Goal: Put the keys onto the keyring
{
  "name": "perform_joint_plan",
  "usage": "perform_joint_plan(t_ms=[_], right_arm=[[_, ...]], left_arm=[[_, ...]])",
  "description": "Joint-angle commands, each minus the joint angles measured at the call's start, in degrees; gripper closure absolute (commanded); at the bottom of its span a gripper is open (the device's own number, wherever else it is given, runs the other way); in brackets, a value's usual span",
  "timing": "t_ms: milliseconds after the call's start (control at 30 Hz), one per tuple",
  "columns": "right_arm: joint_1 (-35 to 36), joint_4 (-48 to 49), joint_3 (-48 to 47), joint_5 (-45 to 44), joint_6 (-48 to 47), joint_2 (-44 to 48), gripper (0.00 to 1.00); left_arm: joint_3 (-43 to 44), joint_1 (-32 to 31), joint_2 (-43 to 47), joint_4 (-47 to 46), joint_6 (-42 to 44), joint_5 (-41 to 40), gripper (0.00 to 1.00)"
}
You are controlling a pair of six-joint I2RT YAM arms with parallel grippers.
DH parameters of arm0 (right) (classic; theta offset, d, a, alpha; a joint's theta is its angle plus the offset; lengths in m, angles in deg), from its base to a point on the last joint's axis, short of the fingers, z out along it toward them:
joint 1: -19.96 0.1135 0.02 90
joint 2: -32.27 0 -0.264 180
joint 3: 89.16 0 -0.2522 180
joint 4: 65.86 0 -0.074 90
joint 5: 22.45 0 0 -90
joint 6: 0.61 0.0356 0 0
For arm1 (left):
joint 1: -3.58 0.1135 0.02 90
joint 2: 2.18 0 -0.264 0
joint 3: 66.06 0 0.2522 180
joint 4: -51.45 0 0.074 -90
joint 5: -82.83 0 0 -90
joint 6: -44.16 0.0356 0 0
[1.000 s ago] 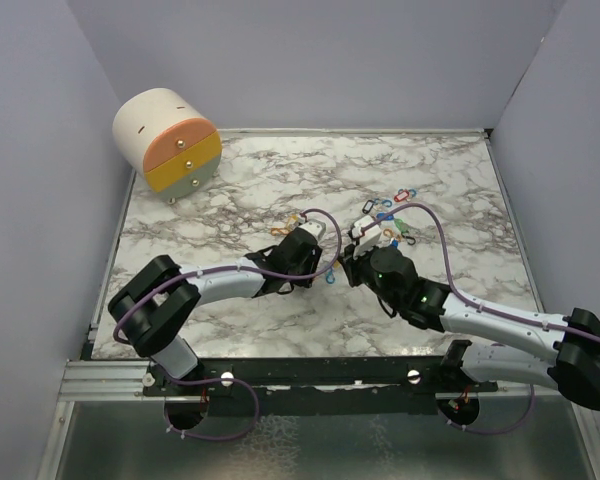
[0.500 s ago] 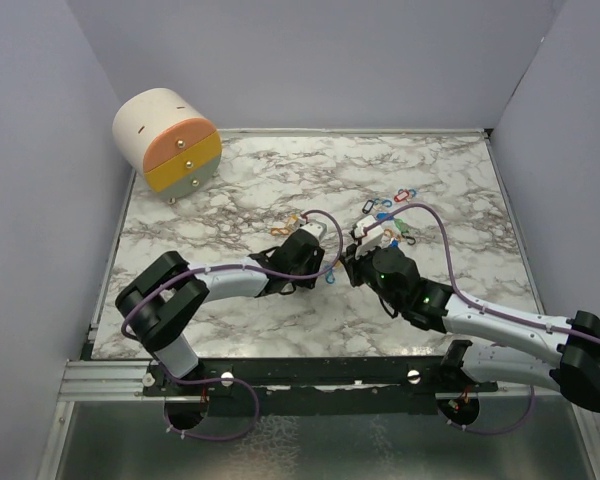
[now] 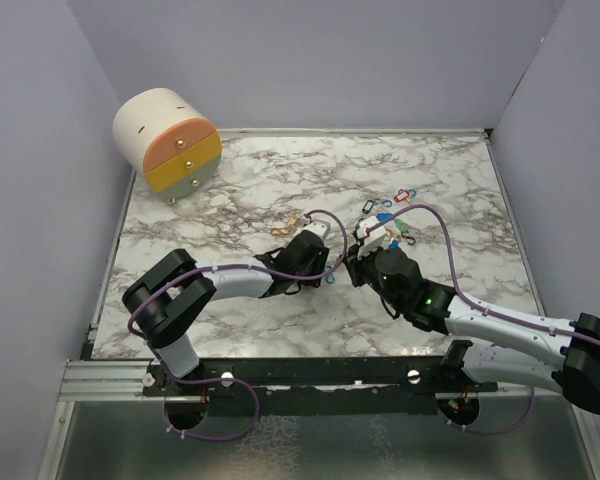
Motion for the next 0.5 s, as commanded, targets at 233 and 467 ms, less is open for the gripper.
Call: perform_joint_plan(t_ms=[233, 467], right_arm=[[0.3, 0.0, 0.9, -1.6, 0.6, 1.7, 0.99], [0.3, 0.0, 0.9, -1.6, 0.6, 1.7, 0.99]], left_arm=[[0.2, -3.7, -1.3, 1.9, -2.0, -10.3, 0.53], [-1.0, -5.1, -3.8, 0.1, -2.9, -14.9, 0.54]])
